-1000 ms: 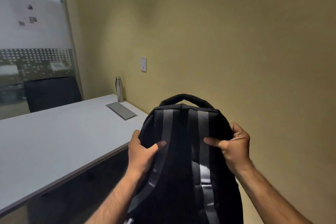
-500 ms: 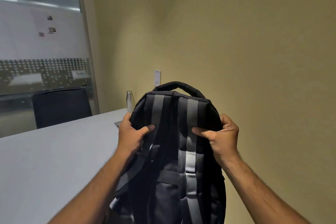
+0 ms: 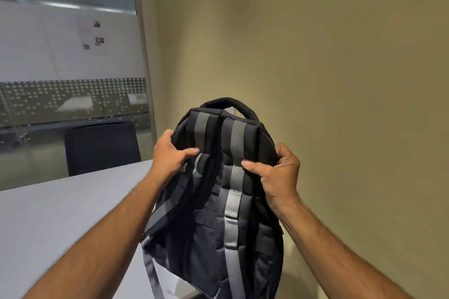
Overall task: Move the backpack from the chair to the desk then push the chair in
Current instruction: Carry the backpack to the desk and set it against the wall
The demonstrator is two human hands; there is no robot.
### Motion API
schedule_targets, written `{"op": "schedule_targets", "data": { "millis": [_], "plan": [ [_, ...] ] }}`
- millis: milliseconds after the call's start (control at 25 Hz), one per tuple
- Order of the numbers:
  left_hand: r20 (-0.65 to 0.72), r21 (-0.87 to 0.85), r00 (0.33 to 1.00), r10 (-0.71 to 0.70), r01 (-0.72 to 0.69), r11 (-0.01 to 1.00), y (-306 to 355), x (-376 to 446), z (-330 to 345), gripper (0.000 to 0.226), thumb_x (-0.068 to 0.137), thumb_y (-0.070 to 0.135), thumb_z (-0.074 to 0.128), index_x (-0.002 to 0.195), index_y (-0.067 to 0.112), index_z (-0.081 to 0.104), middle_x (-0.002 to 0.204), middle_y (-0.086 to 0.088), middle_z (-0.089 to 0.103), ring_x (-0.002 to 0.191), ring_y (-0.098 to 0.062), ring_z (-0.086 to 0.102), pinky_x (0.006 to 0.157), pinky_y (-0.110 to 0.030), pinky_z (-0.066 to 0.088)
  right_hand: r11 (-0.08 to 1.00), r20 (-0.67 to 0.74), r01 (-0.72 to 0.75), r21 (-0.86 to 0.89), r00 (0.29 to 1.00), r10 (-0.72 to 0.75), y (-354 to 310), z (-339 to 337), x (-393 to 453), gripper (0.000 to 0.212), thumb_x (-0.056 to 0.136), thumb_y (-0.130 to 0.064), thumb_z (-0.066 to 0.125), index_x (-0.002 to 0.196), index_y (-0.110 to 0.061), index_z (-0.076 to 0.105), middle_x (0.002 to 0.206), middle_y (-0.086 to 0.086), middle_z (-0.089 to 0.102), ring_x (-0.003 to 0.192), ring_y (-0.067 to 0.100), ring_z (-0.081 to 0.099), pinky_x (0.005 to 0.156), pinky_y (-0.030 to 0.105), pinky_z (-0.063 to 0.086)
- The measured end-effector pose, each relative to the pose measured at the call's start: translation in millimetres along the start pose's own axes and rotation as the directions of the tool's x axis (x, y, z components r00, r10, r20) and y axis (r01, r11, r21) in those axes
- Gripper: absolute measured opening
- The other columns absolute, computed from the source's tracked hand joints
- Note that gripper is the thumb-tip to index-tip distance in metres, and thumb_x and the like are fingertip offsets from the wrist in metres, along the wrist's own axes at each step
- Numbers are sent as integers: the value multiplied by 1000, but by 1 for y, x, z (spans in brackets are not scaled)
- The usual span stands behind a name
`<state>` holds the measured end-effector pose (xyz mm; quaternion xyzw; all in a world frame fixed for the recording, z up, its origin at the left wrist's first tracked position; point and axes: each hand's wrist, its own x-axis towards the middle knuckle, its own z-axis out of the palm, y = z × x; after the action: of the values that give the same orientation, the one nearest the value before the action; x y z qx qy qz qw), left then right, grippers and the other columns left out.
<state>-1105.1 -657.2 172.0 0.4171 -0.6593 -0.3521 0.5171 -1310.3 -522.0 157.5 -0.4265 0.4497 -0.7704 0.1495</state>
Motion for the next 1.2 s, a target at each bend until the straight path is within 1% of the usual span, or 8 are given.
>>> {"op": "schedule_targets", "data": {
  "millis": [240,440,600,720,840,920,1080,1200],
  "plan": [
    [61,62,998,-31,27,998,-50,110,25,44,73,11,90,98,16,54,106,-9,69,101,-29,67,91,-52,56,999,-74,-32,5,997,32,78,47,58,64,42,-12,92,60,-13,30,66,-1,34,64,17,31,59,35,32],
    [144,85,986,-82,70,994,-99,196,47,44,76,12,88,102,18,53,102,-2,64,105,-31,63,89,-49,55,997,-139,-55,-45,989,49,140,90,92,67,46,-10,92,61,-14,27,62,-9,31,61,15,29,57,32,30],
    [234,80,965,-116,100,992,-138,240,69,46,79,12,86,108,20,51,112,-5,63,110,-30,61,97,-56,53,989,-166,-76,-130,985,54,185,105,105,70,55,3,95,61,-14,27,60,-13,30,58,10,28,50,26,28],
    [288,15,951,-113,113,993,-165,259,81,45,80,10,85,109,22,51,118,-6,64,113,-30,61,100,-56,53,979,-159,-86,-187,986,56,205,114,115,68,59,7,93,56,-23,31,56,-17,30,54,5,27,49,19,29],
    [326,-19,937,-126,139,990,-187,266,91,47,81,11,84,113,23,52,121,-4,64,114,-27,62,99,-51,55,966,-173,-119,-228,982,80,221,115,116,62,61,8,91,52,-31,44,50,-19,40,49,1,34,48,14,34],
    [335,-17,932,-135,149,989,-203,264,99,45,81,13,84,111,25,53,118,0,65,110,-20,63,92,-41,57,956,-187,-145,-253,977,99,234,114,110,59,61,7,92,53,-32,48,51,-18,43,50,1,37,50,16,37],
    [338,1,932,-131,138,990,-220,260,113,43,81,16,85,99,33,50,107,12,61,98,-2,59,74,-18,50,930,-241,-177,-323,965,100,249,102,108,64,61,0,94,55,-34,40,53,-17,36,52,3,30,49,18,29],
    [412,28,896,-165,169,985,-221,264,115,48,81,14,85,110,32,51,111,18,59,98,2,57,86,-19,50,864,-303,-250,-438,946,120,250,90,106,63,55,-19,99,64,-36,39,59,-18,47,51,6,40,50,20,36]
  ]
}}
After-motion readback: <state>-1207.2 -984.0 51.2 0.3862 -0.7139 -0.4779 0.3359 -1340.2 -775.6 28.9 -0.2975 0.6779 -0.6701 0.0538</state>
